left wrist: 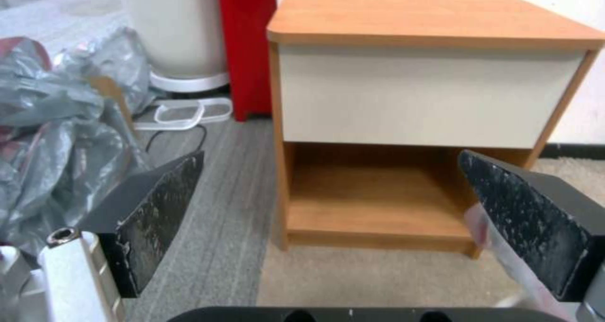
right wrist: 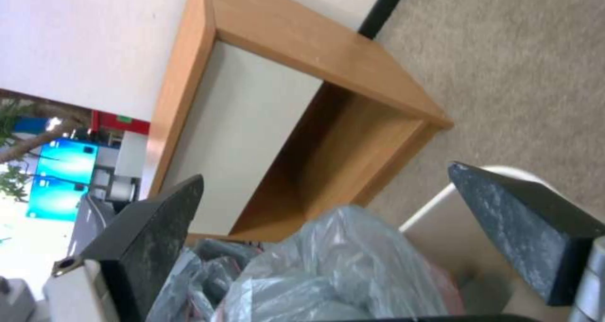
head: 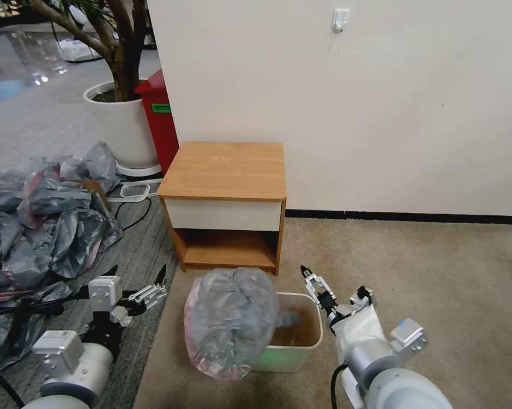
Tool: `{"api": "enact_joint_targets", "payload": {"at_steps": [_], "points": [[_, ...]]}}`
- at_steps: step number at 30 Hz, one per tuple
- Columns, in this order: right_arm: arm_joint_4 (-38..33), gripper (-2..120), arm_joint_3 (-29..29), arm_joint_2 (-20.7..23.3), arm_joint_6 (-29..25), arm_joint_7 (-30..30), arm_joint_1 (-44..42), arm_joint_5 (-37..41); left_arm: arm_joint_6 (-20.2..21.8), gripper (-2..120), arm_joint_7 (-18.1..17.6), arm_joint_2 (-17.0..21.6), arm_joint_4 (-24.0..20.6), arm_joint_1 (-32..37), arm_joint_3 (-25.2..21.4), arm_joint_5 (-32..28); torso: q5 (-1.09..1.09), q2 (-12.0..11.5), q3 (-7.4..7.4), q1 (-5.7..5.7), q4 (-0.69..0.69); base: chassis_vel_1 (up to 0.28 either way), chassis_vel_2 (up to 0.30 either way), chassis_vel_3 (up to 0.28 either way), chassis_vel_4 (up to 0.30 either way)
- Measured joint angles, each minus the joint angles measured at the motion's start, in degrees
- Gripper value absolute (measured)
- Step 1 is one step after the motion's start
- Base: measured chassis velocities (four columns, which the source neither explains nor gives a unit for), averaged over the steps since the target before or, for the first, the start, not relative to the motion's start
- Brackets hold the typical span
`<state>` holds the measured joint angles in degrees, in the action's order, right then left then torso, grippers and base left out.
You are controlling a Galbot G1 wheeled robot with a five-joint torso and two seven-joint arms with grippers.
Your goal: Pick up the garbage bag from the table and place it over the trash can.
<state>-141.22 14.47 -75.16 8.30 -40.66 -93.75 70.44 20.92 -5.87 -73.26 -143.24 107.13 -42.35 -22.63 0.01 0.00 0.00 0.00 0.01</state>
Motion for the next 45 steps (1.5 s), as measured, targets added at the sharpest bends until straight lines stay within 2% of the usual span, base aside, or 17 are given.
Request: {"api": "enact_joint_targets", "payload": {"at_steps": [6,10,13,14,18,19,23,27,28,29,36,40,41,43,45], "points": [[-1.4,100,0.51,0.22,0.02,0.08,-1.2,-1.66,2.08,100,0.97,1.93,0.0,-1.15,3.02,0.19,-0.01,0.0,0.0,0.0,0.0,0.0,0.0,0.0,0.0],[-1.66,100,0.51,0.09,0.04,0.14,-1.82,-2.64,3.88,100,1.37,5.0,0.0,-3.39,5.9,-1.22,-0.01,0.0,0.0,0.0,-0.01,0.0,0.0,0.0,0.0],[-1.36,100,0.45,-0.22,0.04,0.23,-2.38,-4.18,6.27,100,1.3,8.35,0.01,-6.58,10.25,-3.75,0.0,0.0,0.0,0.0,0.0,0.0,0.0,0.0,0.0],[-1.36,100,0.45,-0.22,0.04,0.23,-2.38,-4.18,6.27,100,1.3,8.35,0.01,-6.58,10.25,-3.75,0.0,0.0,0.0,0.0,0.0,0.0,0.0,0.0,0.0],[-0.45,100,0.41,-0.77,0.04,0.36,-3.06,-6.22,8.7,100,0.65,10.64,0.0,-11.35,18.13,-4.72,0.0,0.0,0.01,0.0,-0.02,0.0,0.0,0.0,0.0],[-0.45,100,0.41,-0.77,0.04,0.36,-3.06,-6.22,8.7,100,0.65,10.64,0.0,-11.35,18.13,-4.72,0.0,0.0,0.01,0.0,-0.02,0.0,0.0,0.0,0.0],[0.7,100,0.5,-1.13,-0.02,0.44,-3.49,-7.65,11.68,100,-1.34,9.86,1.42,-15.19,27.94,-1.93,0.0,0.0,0.01,0.0,-0.02,0.0,0.0,0.0,0.0],[0.82,100,0.77,-1.31,-0.07,0.46,-3.5,-7.82,12.48,100,-3.82,8.86,3.89,-15.87,31.24,1.49,0.0,0.0,0.01,0.0,-0.01,0.0,0.0,0.0,0.0],[0.83,100,0.88,-1.35,-0.08,0.47,-3.49,-7.85,12.5,100,-4.6,8.51,4.63,-15.91,31.7,2.82,0.0,0.0,0.01,0.0,-0.01,0.0,0.0,0.0,0.0],[1.2,100,1.35,-1.42,-0.09,0.53,-3.33,-7.87,12.03,97,-7.03,8.32,5.93,-15.68,31.68,5.32,0.0,0.0,0.01,0.0,-0.01,0.0,0.0,0.0,0.0],[2.08,100,1.33,-1.97,-0.15,0.56,-2.55,-7.88,12.57,87,-8.11,9.51,7.3,-15.35,30.31,5.48,-0.01,0.0,0.0,0.0,-0.01,0.0,0.0,0.0,0.0],[2.26,100,1.3,-2.23,-0.18,0.57,-2.43,-7.86,14.82,73,-8.34,9.36,8.59,-15.43,30.07,5.2,-0.01,0.0,0.0,0.0,0.0,0.0,0.0,0.0,0.0],[2.26,100,1.3,-2.23,-0.18,0.57,-2.43,-7.86,14.82,73,-8.34,9.36,8.59,-15.43,30.07,5.2,-0.01,0.0,0.0,0.0,0.0,0.0,0.0,0.0,0.0],[2.28,100,1.92,-2.06,-0.22,0.57,-2.47,-7.85,15.6,61,-8.72,9.0,9.32,-15.43,30.01,5.12,-0.01,0.0,0.01,0.0,-0.01,0.0,0.0,0.0,0.0],[2.28,100,2.26,-1.91,-0.23,0.57,-2.49,-7.84,16.14,59,-9.27,8.81,9.57,-15.45,29.99,5.11,-0.01,0.0,0.0,0.0,0.0,0.0,0.0,0.0,0.0]]}}
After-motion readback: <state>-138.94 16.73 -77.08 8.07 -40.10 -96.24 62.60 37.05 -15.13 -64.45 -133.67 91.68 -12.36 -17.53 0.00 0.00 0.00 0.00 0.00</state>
